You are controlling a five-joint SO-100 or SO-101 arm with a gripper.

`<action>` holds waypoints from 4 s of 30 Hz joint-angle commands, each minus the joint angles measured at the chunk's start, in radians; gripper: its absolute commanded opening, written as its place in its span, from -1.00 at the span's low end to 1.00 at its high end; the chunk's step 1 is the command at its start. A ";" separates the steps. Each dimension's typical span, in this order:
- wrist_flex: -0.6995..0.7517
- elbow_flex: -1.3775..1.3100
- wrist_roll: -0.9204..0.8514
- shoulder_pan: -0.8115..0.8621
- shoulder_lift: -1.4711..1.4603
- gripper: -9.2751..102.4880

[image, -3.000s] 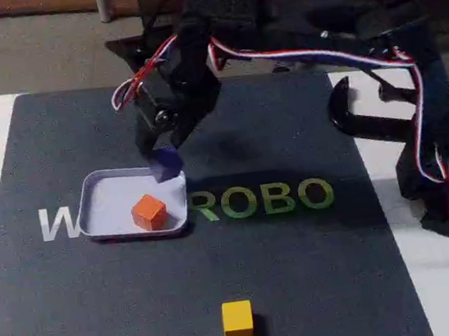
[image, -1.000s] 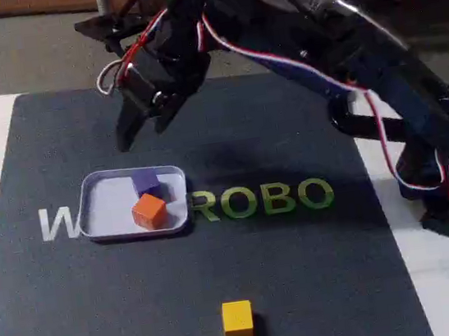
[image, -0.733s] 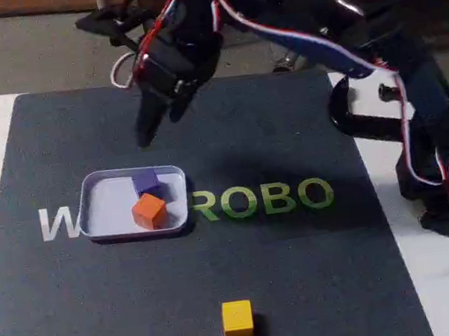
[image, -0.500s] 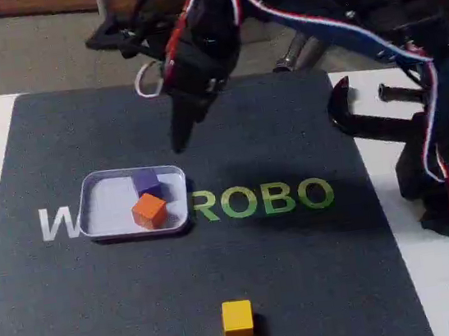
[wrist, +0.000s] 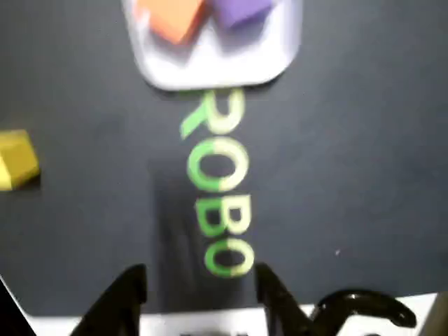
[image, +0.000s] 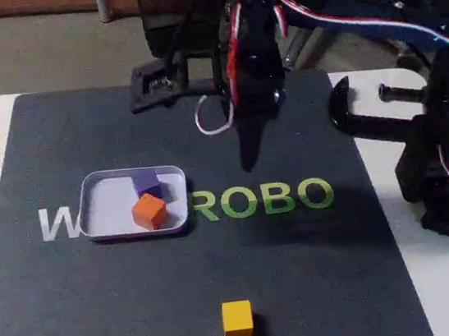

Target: Move blocks one by one until all three blocks are in the tray.

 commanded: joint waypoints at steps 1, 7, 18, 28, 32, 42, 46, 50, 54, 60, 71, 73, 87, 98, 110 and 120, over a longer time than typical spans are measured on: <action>-0.038 0.054 0.020 -0.041 0.080 -0.53; -0.238 0.402 0.063 -0.117 0.321 -0.53; -0.345 0.723 0.160 -0.287 0.546 -0.52; -0.554 0.904 0.192 -0.377 0.548 -0.48; -0.586 0.925 0.195 -0.403 0.514 -0.47; -0.630 0.899 0.272 -0.508 0.462 -0.46; -0.630 0.841 0.321 -0.537 0.390 -0.46; -0.624 0.759 0.365 -0.545 0.318 -0.46; -0.612 0.730 0.376 -0.537 0.325 -0.46; -0.569 0.681 0.408 -0.557 0.341 -0.46; -0.532 0.601 0.437 -0.591 0.299 -0.46; -0.534 0.591 0.440 -0.598 0.295 -0.46; -0.531 0.359 0.486 -0.583 0.069 -0.45; -0.540 0.261 0.489 -0.543 -0.083 -0.45; -0.532 0.138 0.503 -0.515 -0.192 -0.45; -0.532 0.118 0.500 -0.489 -0.247 -0.47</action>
